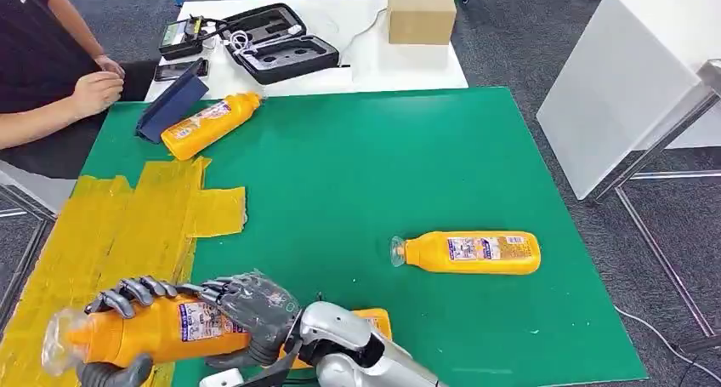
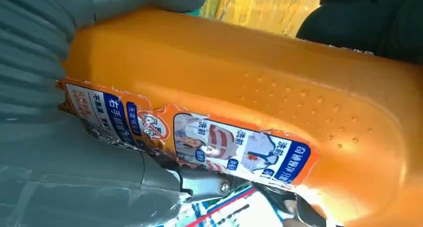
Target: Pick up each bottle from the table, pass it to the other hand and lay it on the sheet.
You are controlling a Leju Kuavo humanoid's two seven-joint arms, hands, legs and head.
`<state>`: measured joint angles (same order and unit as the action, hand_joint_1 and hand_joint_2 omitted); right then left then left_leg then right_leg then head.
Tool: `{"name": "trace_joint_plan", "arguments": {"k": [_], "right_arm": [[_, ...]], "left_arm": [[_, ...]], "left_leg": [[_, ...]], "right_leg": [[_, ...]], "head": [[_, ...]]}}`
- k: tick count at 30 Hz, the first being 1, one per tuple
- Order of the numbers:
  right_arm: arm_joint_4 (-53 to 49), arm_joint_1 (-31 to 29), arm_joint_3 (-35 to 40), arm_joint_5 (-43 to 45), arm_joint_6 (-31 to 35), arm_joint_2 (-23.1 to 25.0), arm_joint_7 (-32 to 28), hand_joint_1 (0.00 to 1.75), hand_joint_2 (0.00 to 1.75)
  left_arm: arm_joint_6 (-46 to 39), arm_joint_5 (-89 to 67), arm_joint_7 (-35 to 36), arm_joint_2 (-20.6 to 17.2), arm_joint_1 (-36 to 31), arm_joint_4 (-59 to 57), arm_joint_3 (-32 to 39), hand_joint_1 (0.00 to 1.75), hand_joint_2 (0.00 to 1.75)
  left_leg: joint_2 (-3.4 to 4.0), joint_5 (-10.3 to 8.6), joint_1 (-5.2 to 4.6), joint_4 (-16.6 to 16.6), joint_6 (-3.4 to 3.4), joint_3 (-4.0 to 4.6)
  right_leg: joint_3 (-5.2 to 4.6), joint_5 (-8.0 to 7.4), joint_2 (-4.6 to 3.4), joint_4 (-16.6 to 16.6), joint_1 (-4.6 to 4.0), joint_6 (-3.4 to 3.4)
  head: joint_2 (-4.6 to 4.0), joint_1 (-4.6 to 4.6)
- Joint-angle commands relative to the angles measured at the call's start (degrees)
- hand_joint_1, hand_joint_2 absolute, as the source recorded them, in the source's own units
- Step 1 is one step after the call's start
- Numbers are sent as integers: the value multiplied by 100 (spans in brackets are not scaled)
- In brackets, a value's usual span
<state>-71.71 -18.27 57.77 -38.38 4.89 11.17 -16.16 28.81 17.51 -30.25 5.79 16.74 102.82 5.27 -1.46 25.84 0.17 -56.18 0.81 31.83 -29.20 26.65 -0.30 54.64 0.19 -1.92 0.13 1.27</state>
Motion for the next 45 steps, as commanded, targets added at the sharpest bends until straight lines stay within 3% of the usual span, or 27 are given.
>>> {"name": "trace_joint_plan", "arguments": {"k": [1, 2, 3, 4, 5, 6, 10, 11, 24, 26, 28, 30, 31, 33, 35, 36, 39, 45], "right_arm": [[-89, 132, 129, -55, 154, -209, 197, 173, 175], [-89, 132, 129, -55, 154, -209, 197, 173, 175], [-87, 146, 61, -8, 191, -199, 218, 91, 175], [-97, 156, -18, 45, 230, -201, 237, 63, 175], [-108, 144, -98, 85, 260, -213, 258, 24, 175], [-124, 128, -224, 145, 297, -227, 280, 2, 175], [-277, 144, -570, 293, 325, -297, 241, 0, 175], [-348, 157, -637, 296, 321, -341, 240, 0, 0], [-639, 299, -851, 258, 355, -480, 236, 0, 0], [-712, 324, -836, 233, 365, -554, 244, 0, 0], [-834, 353, -785, 204, 370, -703, 267, 0, 0], [-934, 388, -722, 234, 290, -880, 296, 0, 0], [-1016, 400, -656, 270, 235, -1051, 303, 0, 0], [-1106, 474, -676, 330, 229, -1224, 245, 0, 0], [-1193, 459, -625, 335, 228, -1381, 216, 0, 0], [-1218, 453, -631, 331, 235, -1420, 217, 0, 175], [-1600, 742, -671, 306, 261, -1801, 185, 0, 175], [-1578, 722, -665, 306, 266, -1750, 183, 0, 175]], "left_arm": [[4, -96, -46, 158, -119, -142, 241, 175, 175], [4, -96, -46, 158, -119, -142, 241, 175, 175], [-3, -117, -51, 168, -127, -141, 249, 175, 175], [-25, -157, -63, 175, -135, -129, 263, 175, 175], [-44, -208, -76, 181, -153, -124, 262, 175, 175], [-54, -228, -82, 180, -168, -117, 270, 175, 175], [-144, -332, -138, 192, -185, -58, 365, 175, 175], [-205, -404, -175, 202, -186, -21, 424, 175, 175], [-1294, -1473, -728, 312, -449, 243, 1026, 175, 175], [-2034, -2314, -975, 311, -523, 380, 1061, 175, 175], [-3890, -3959, -975, 88, -596, 621, 735, 175, 175], [-4835, -5194, -921, 17, -559, 466, 630, 175, 175], [-5376, -6382, -499, -51, -499, 321, 621, 175, 175], [-5705, -6671, -437, -131, -422, 152, 474, 175, 175], [-6359, -8308, 255, -240, -324, -204, 437, 175, 175], [-6440, -8653, 537, -356, -279, -456, 401, 175, 175], [-6731, -8913, 736, -489, -110, -773, 511, 175, 175], [-6659, -8899, 742, -493, -142, -692, 480, 175, 175]], "left_leg": [[8, 5, 6, 3, -3, -16], [4, 1, 3, 3, -1, -8], [8, 4, 7, 2, -2, -16], [3, 0, 4, 4, -2, -10], [5, 2, 7, 2, -2, -15], [2, 1, 5, 2, -2, -11], [2, 1, 6, -2, -1, -8], [3, 3, 7, -1, -1, -13], [5, 2, 5, 0, -2, -11], [4, 2, 8, -1, -1, -8], [-1, 1, 9, -4, -1, -3], [-12, -1, 8, -4, 0, -1], [-11, 0, 9, -1, 0, -10], [1, 1, 6, 8, 0, -24], [-6, 1, 5, 10, 0, -26], [-8, -2, -1, 12, 1, -21], [5, -1, -9, 20, 1, -29], [6, 6, 0, 4, -3, -18]], "right_leg": [[22, 3, 6, -11, -8, 1], [11, 0, 4, -7, -4, 0], [23, 2, 6, -11, -8, 1], [15, 0, 8, -10, -5, 0], [22, 1, 10, -11, -9, 0], [17, 1, 10, -9, -6, 0], [14, 1, 11, -6, -6, -1], [21, 2, 12, -8, -8, -1], [16, 1, 8, -6, -6, 0], [13, 0, 7, -6, -7, 0], [11, 1, 13, -4, -9, -1], [11, 2, 23, -5, -8, -1], [23, 3, 24, -10, -9, -2], [32, 1, 15, -18, -7, -2], [36, 3, 22, -20, -6, -2], [27, 1, 17, -17, 1, -2], [31, 0, 6, -20, 8, -2], [21, 5, 11, -11, -2, 2]], "head": [[0, 2], [0, 2], [0, 2], [0, 0], [0, 2], [0, 0], [0, 2], [0, 0], [0, 2], [0, 2], [0, 0], [0, 0], [0, 0], [0, 2], [0, 0], [0, 0], [0, 2], [0, 2]]}}
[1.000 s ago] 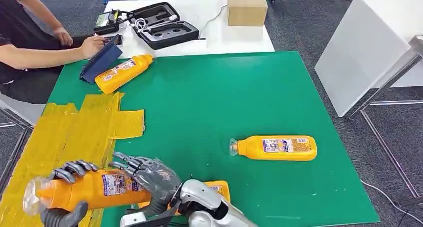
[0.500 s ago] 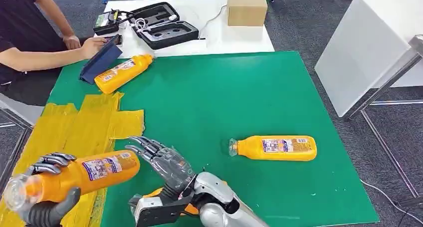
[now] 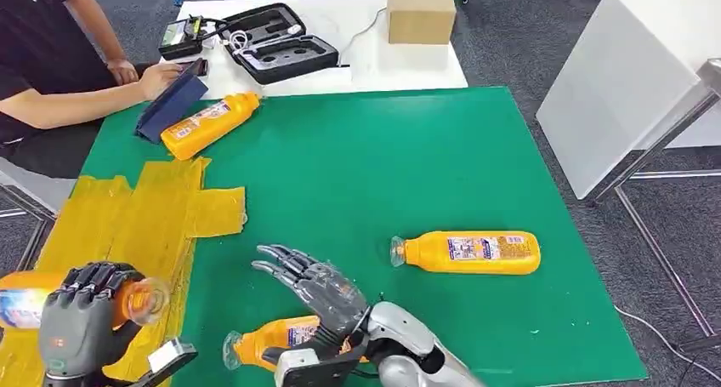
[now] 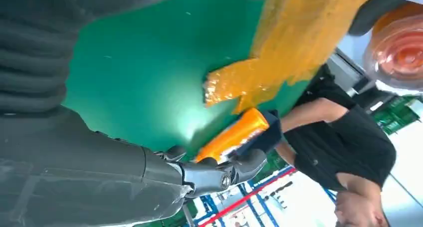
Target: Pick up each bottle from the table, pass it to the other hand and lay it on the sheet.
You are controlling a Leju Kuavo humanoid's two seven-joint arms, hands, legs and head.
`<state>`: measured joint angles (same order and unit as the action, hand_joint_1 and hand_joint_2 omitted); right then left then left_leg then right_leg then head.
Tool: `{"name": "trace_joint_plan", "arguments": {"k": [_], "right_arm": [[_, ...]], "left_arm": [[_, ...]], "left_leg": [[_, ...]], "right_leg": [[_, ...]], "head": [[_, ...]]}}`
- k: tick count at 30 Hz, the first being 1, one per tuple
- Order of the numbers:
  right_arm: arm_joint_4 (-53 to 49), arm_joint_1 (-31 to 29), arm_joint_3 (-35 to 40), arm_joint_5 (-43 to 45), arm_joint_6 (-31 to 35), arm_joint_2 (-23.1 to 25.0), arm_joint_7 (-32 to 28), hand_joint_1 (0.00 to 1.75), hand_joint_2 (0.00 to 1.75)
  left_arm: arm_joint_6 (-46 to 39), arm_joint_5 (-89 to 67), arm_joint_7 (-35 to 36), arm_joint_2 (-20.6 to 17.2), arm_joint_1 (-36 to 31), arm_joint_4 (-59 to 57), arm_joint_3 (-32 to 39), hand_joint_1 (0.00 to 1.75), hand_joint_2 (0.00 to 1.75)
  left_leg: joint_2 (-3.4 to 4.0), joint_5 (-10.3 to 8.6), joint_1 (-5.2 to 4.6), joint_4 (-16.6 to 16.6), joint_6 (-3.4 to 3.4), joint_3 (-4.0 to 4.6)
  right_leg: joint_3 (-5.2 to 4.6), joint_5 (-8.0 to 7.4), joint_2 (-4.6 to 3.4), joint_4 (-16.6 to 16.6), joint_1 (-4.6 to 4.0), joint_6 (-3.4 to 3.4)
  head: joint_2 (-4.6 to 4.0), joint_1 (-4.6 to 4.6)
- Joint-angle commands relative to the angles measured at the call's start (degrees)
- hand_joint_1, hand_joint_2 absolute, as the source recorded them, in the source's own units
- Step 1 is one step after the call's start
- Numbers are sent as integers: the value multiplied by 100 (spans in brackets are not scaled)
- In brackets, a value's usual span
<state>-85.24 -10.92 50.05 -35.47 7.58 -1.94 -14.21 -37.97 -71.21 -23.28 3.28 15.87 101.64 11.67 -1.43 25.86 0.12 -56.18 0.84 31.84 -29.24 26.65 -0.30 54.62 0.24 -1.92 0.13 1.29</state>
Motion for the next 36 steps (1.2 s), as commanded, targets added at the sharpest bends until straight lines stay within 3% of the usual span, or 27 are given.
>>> {"name": "trace_joint_plan", "arguments": {"k": [1, 6, 12, 20, 21, 29, 33, 34, 36], "right_arm": [[-258, 11, 114, -7, -7, -506, -20, 0, 175], [-696, 515, 3, -234, -7, -1128, -109, 0, 175], [-941, 988, -126, -619, 18, -1646, -45, 0, 175], [-763, 897, -228, -813, -290, -1905, 101, 0, 175], [-686, 833, -231, -816, -329, -1901, 117, 0, 175], [-461, 616, -212, -777, -441, -1830, 166, 0, 175], [88, 229, -299, -685, -513, -1519, 232, 0, 175], [257, 116, -306, -659, -560, -1424, 250, 0, 175], [480, -31, -304, -640, -605, -1288, 258, 0, 175]], "left_arm": [[216, -359, 260, -255, -15, -639, -79, 175, 175], [661, -498, 118, -380, 177, -1378, 341, 175, 175], [1122, -244, -361, -327, 345, -1424, 388, 175, 175], [1888, 303, -739, -401, 510, -1309, 290, 175, 175], [1905, 391, -818, -389, 505, -1305, 289, 2, 175], [2145, 733, -1095, -397, 548, -1189, 256, 0, 175], [2264, 1033, -1384, -348, 585, -970, 139, 0, 175], [2308, 1068, -1392, -356, 576, -944, 85, 0, 0], [2353, 1275, -1457, -358, 563, -901, 12, 0, 0]], "left_leg": [[0, -1, 2, 6, -2, -11], [7, 2, 3, 17, -1, -32], [-2, 4, -1, 8, 1, -16], [7, 3, -3, 4, 0, -5], [12, 6, 0, 4, -2, -15], [14, 7, 4, 4, -1, -20], [24, 6, 6, 3, 0, -16], [35, 9, 9, 2, -1, -25], [31, 5, 8, 4, -2, -20]], "right_leg": [[15, 1, 9, -8, -3, 1], [37, 2, 6, -21, -2, -1], [23, 5, 11, -12, 0, -2], [8, 0, -1, -7, 1, 0], [19, 2, -2, -10, -3, 2], [25, 2, -3, -11, -6, 1], [20, -3, -15, -10, -7, 0], [28, -4, -22, -12, -11, 1], [24, -7, -18, -12, -10, 1]], "head": [[0, -2], [0, 0], [0, 0], [0, -2], [0, 0], [0, 0], [0, 0], [0, 0], [0, 0]]}}
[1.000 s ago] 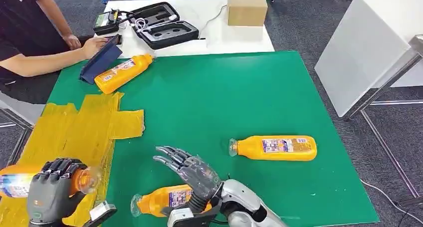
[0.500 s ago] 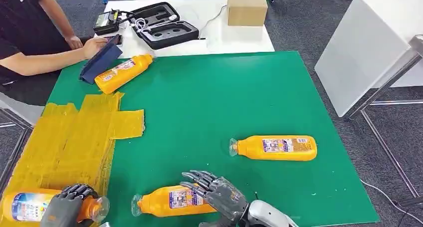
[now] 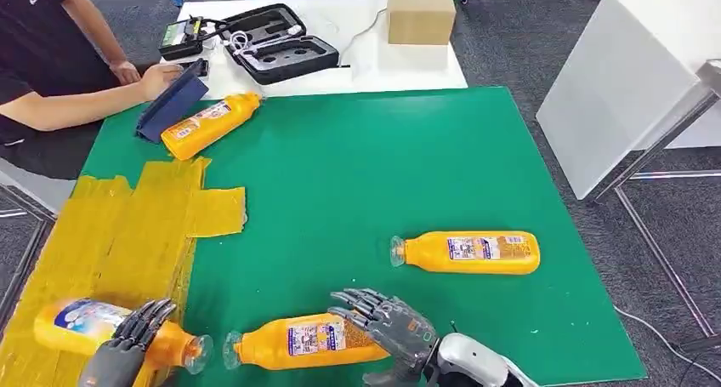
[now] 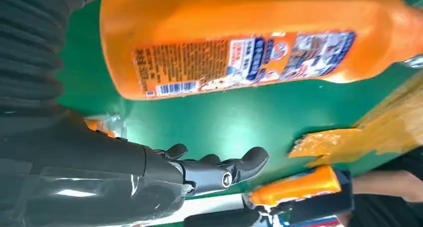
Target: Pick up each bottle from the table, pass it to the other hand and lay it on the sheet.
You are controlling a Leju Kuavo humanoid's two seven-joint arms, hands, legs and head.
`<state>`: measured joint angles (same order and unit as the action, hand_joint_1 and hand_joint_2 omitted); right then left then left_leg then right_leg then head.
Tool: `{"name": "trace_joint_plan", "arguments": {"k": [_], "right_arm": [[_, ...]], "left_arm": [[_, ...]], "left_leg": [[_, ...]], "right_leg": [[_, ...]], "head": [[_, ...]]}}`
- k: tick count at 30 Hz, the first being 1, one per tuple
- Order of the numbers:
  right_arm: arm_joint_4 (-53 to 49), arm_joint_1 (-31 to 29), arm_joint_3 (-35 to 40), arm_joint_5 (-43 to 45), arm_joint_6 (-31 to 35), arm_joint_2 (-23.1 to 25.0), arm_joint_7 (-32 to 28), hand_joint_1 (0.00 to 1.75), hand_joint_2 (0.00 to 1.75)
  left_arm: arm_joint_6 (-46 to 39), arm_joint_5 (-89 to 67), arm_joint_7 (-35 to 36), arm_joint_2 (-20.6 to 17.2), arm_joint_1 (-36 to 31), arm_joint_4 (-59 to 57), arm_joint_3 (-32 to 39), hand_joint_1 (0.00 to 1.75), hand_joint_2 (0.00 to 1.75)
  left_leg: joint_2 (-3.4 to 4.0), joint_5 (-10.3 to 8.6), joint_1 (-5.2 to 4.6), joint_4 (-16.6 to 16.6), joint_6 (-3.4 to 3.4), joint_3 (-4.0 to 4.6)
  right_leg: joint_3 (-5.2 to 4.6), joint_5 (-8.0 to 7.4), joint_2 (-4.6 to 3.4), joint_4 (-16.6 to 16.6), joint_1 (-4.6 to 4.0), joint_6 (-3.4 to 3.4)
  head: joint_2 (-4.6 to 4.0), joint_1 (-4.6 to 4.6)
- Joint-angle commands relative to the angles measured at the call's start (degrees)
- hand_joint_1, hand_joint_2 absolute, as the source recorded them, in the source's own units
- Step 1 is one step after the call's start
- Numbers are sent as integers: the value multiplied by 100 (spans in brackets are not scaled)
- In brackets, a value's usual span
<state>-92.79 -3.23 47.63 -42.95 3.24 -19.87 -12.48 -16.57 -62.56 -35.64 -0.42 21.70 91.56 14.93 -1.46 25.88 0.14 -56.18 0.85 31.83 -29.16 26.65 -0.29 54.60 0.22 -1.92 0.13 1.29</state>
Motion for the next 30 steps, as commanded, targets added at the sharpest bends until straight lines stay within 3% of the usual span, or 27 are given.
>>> {"name": "trace_joint_plan", "arguments": {"k": [1, 5, 9, 14, 22, 30], "right_arm": [[1353, -885, -42, 114, -194, 581, 88, 0, 175], [1679, -1136, 62, 154, -282, 818, 110, 0, 175], [2286, -1544, 329, 242, -393, 1283, 155, 0, 175], [2449, -1675, 469, 289, -441, 1467, 159, 0, 175], [2586, -1772, 673, 318, -507, 1594, 145, 0, 175], [3127, -2157, 1412, 241, -823, 1569, 206, 0, 175]], "left_arm": [[254, 543, -259, 18, -26, 141, -346, 0, 0], [513, 1249, -436, 31, -11, 335, -386, 0, 0], [682, 3038, -436, -364, 23, 814, -785, 0, 0], [792, 3801, -436, -521, 70, 1113, -820, 0, 0], [735, 4106, -436, -576, 110, 1275, -753, 0, 0], [838, 4428, -436, -512, 121, 1403, -584, 0, 0]], "left_leg": [[23, -2, 3, 4, -3, -9], [30, 2, 7, 2, -6, -19], [35, 4, 9, 0, -7, -21], [21, 2, 11, 1, -6, -17], [15, 1, 13, 1, -5, -13], [32, 6, 17, 0, -8, -25]], "right_leg": [[6, -7, -13, -7, -4, 1], [15, -6, -17, -8, -8, 3], [14, -5, -23, -4, -10, 4], [12, -2, -10, -1, -14, 3], [13, -1, -4, -1, -18, 2], [24, -1, -15, -5, -22, 4]], "head": [[0, 0], [0, 2], [0, 0], [0, 0], [0, -2], [0, 0]]}}
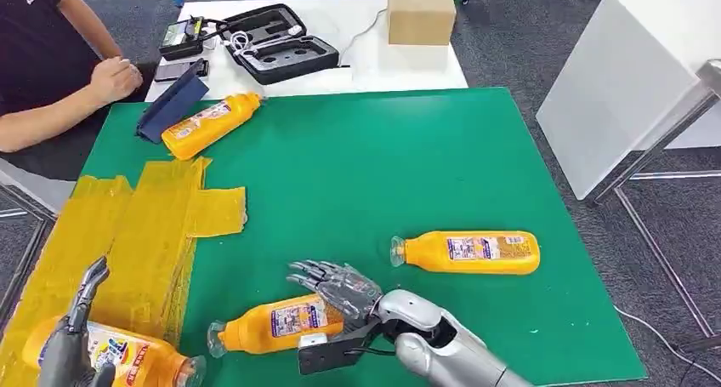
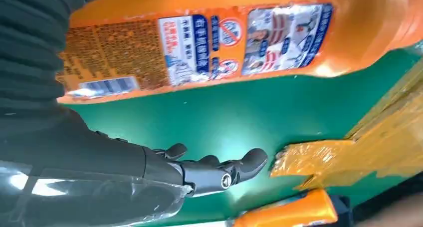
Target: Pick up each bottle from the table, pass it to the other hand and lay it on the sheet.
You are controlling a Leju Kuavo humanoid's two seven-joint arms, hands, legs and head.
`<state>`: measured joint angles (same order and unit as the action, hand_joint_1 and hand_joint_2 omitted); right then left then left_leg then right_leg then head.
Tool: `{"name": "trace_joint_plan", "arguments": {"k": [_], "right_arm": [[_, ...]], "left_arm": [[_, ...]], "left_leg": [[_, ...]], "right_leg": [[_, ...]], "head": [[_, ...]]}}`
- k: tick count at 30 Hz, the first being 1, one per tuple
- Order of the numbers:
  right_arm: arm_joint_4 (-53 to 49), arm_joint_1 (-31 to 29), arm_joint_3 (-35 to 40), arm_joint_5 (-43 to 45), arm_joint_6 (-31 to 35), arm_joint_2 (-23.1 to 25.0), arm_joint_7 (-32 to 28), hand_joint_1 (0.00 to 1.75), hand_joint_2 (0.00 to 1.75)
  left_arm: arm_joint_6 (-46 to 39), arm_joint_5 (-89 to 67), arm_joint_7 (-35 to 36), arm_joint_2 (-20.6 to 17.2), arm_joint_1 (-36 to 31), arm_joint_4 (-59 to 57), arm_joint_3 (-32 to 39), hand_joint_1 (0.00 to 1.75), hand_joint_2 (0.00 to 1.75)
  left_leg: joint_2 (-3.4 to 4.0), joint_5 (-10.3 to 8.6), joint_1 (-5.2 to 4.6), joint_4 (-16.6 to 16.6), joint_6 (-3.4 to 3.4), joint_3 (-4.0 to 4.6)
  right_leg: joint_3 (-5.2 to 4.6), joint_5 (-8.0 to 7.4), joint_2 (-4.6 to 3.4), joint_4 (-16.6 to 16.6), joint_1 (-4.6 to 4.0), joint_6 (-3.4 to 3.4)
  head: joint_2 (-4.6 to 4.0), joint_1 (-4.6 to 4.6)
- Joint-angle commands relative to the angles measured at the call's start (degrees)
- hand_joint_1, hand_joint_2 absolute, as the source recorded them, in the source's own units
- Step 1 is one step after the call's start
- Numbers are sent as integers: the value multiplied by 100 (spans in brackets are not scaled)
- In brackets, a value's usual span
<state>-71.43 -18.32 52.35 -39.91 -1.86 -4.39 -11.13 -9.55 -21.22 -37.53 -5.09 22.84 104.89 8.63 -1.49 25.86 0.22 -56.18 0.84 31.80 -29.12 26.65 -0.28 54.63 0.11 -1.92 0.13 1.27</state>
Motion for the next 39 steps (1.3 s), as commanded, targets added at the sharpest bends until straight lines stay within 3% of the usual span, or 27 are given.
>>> {"name": "trace_joint_plan", "arguments": {"k": [1, 5, 14, 15, 16, 33, 36, 38, 39], "right_arm": [[1065, -699, 989, -96, -349, 20, 94, 0, 175], [1065, -699, 989, -96, -349, 20, 94, 0, 175], [2708, -1550, 2041, -1559, -507, 256, 788, 0, 175], [2767, -1579, 2033, -1562, -504, 245, 787, 140, 175], [2767, -1579, 2033, -1562, -504, 245, 787, 175, 175], [2280, -1430, 1818, -1341, -533, -196, 743, 175, 175], [1908, -1035, 1122, -774, -18, -193, 642, 175, 175], [1145, -525, 331, -240, 580, -169, 506, 175, 175], [507, -228, -98, -59, 756, -164, 495, 175, 175]], "left_arm": [[121, 278, -247, -45, -4, 64, 44, 0, 0], [121, 278, -247, -45, -4, 64, 44, 0, 0], [174, 367, -247, 150, -17, 209, 203, 0, 0], [185, 349, -247, 151, -29, 209, 206, 0, 0], [185, 349, -247, 151, -29, 209, 206, 0, 0], [397, 603, -247, 192, -268, 72, 222, 0, 0], [1062, 717, -247, 524, -457, -189, 528, 0, 0], [1863, 1067, -247, 853, -555, -475, 839, 0, 0], [2354, 1158, -144, 1129, -629, -540, 1137, 0, 175]], "left_leg": [[21, 2, 3, 3, -3, -11], [21, 3, 4, 1, -3, -11], [24, -1, 2, 6, -2, -32], [27, -2, 4, 6, -2, -40], [15, -3, 3, 6, -1, -43], [-10, -5, 5, 9, -5, -82], [-15, -5, -1, 11, -4, -92], [-22, -10, 4, 15, -3, -86], [-22, -8, 0, 16, -3, -91]], "right_leg": [[9, -3, -11, -5, -4, 1], [9, -1, -10, -4, -5, 1], [26, -6, -12, -9, -3, 0], [35, -8, -11, -12, -6, 0], [37, -6, -3, -12, -4, 0], [29, 0, 26, -24, -7, 7], [36, 2, 23, -21, 0, 6], [38, -3, 36, -33, -5, 5], [39, -1, 31, -30, -2, 5]], "head": [[0, 2], [0, 2], [0, 2], [0, 2], [0, 0], [0, 2], [0, 2], [0, 2], [0, 2]]}}
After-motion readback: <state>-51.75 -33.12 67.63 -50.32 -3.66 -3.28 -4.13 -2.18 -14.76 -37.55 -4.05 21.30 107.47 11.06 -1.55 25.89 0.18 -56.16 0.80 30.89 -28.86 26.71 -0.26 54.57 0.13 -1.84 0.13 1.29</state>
